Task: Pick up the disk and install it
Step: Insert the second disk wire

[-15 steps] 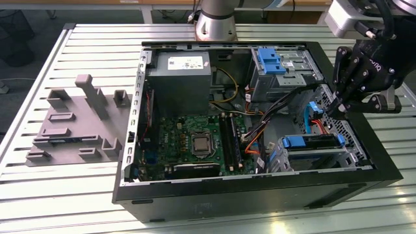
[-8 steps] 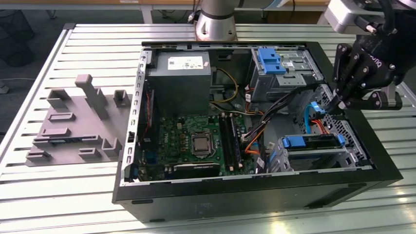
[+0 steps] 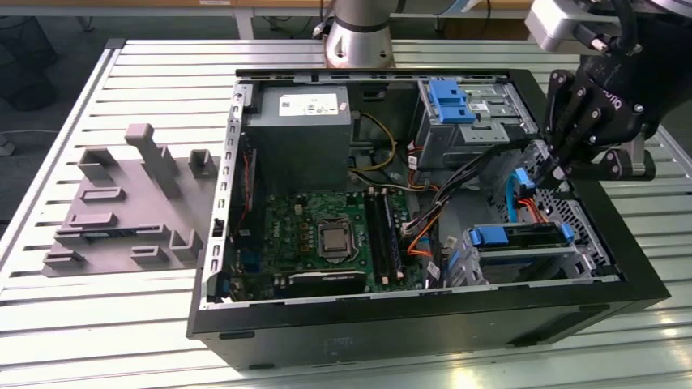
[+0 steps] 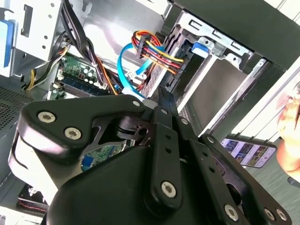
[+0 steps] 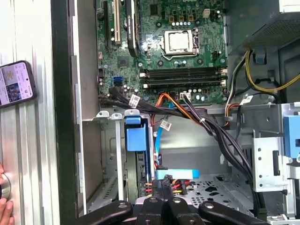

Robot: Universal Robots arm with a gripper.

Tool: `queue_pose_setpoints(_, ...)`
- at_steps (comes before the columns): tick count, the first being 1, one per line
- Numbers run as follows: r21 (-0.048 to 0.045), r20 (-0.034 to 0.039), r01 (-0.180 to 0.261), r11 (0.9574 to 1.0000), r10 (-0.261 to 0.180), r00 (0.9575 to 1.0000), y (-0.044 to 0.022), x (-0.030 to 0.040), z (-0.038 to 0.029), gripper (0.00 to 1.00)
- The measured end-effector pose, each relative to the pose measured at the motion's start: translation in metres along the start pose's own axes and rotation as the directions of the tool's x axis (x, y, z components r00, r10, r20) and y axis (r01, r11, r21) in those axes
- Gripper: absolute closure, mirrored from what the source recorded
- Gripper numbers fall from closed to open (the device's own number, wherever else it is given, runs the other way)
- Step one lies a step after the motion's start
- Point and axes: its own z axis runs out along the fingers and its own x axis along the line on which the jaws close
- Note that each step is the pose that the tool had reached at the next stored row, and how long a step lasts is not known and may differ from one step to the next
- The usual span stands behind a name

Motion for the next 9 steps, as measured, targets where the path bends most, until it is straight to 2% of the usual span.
queue_pose_setpoints(4, 0.0008, 0.0003, 0.0, 1.0, 0.0, 1.0, 0.0011, -0.0006, -0.0041, 0.89)
queue_pose_setpoints(9, 0.0015, 0.0025, 0.003, 1.0, -0.003, 1.0, 0.0029, -0.0005, -0.0038, 0.89)
